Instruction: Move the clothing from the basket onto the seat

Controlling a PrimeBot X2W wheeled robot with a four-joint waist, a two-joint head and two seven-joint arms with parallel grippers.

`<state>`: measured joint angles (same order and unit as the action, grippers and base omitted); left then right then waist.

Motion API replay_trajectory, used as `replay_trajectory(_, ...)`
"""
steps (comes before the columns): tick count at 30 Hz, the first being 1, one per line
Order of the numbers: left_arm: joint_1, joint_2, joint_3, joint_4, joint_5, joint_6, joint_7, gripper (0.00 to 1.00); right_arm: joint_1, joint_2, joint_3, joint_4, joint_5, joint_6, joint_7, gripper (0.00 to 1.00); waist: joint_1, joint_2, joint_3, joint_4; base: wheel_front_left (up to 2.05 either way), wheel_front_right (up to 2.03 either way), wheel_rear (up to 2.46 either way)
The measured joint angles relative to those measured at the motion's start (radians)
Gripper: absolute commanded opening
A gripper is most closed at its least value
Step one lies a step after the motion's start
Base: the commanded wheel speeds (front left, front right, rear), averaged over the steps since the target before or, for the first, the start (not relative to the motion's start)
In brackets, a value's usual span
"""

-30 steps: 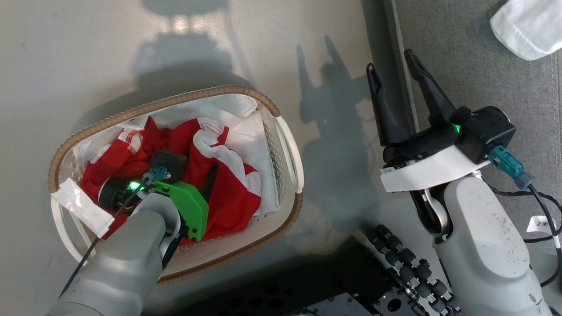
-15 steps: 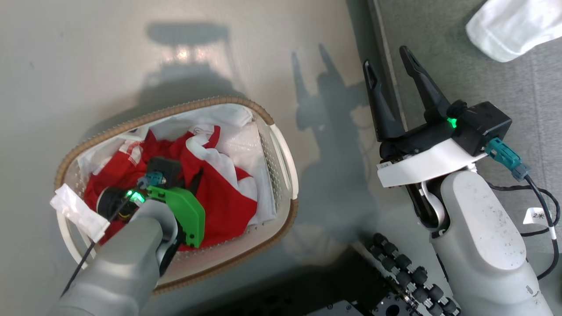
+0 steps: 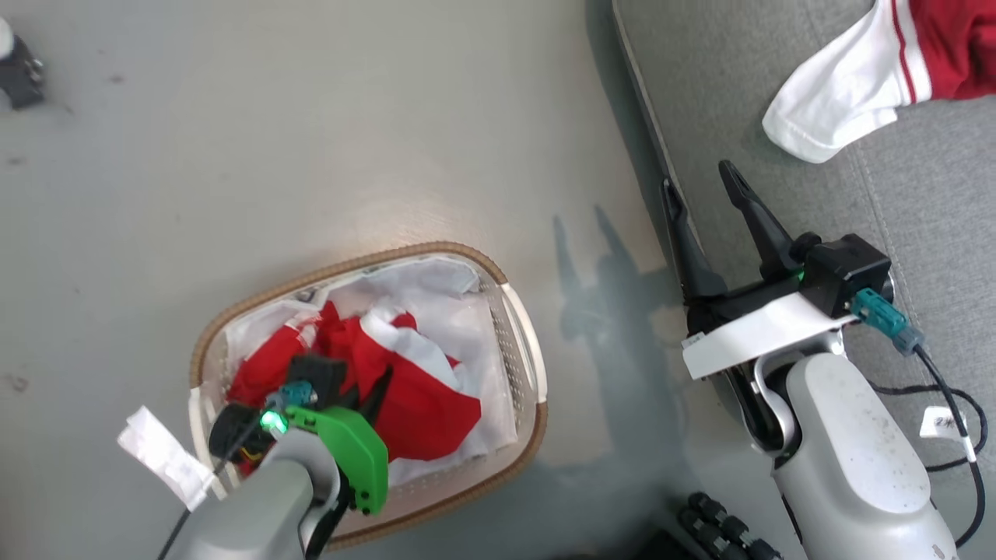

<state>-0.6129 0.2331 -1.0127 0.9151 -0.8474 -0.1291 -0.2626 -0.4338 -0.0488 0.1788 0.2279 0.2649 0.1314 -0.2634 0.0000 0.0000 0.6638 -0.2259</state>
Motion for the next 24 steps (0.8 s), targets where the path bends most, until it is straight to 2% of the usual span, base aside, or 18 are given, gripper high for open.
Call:
replay_trajectory(11,0.178,-0.021,0.154,-0.115,0.154,0.000,-0.001,0.00,0.086,0.000,-0.011,0.047,0.000,0.000,0.000,1.00,0.0000,0.0000,-0.195,0.070,0.00,0.00,0.00)
replay_trajectory(24,0.311,-0.044,0.309,-0.301,0.303,0.000,-0.001,0.00,0.190,0.000,-0.045,0.081,0.014,0.000,0.000,1.00,-0.0001,0.0000,-0.385,0.164,0.00,0.00,0.00)
